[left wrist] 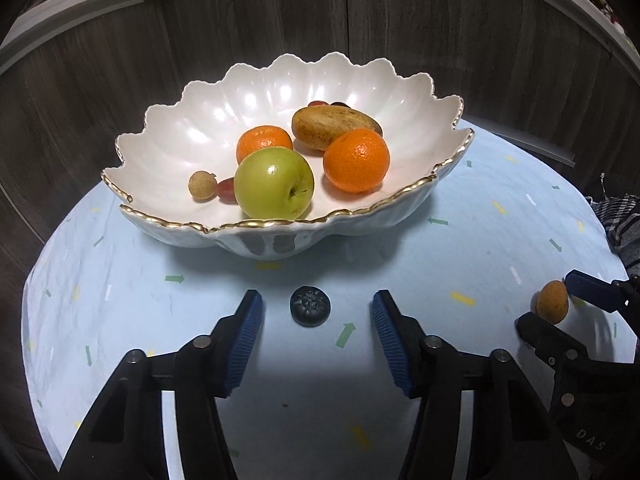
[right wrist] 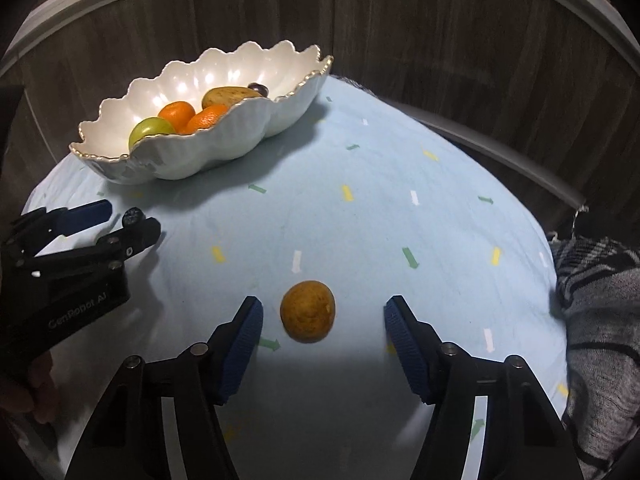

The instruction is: Organize fruits

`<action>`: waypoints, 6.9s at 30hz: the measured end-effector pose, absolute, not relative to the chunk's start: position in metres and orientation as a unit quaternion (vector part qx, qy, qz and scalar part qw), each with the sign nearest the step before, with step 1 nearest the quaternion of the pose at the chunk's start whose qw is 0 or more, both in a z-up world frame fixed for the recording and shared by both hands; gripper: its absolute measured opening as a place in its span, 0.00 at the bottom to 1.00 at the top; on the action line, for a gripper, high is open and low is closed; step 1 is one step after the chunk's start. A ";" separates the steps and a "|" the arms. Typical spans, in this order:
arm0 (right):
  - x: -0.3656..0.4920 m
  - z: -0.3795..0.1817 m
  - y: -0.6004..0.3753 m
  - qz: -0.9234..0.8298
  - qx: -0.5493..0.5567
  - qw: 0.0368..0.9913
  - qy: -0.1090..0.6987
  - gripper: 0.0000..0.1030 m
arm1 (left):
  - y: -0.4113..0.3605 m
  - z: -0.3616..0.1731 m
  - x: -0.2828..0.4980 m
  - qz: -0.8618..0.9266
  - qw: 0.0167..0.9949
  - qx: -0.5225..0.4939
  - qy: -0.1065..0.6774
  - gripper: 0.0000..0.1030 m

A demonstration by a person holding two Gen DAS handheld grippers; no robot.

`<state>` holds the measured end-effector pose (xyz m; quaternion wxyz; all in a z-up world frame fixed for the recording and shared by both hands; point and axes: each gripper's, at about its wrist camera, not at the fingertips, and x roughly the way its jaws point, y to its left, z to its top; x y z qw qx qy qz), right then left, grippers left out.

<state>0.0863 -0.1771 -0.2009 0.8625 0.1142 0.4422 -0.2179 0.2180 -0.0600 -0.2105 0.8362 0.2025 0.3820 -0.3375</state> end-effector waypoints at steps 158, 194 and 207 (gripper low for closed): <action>0.335 -0.128 -0.268 -0.018 0.031 0.903 0.428 0.55 | -0.106 -0.120 0.350 -0.135 0.905 0.097 0.393 0.58; 0.227 -0.046 -0.238 -0.017 0.043 0.930 0.366 0.80 | -0.059 -0.039 0.228 -0.088 0.929 0.086 0.350 0.83; 0.153 -0.026 -0.214 -0.021 0.006 0.948 0.317 0.87 | -0.031 -0.032 0.156 -0.054 0.936 0.076 0.338 0.91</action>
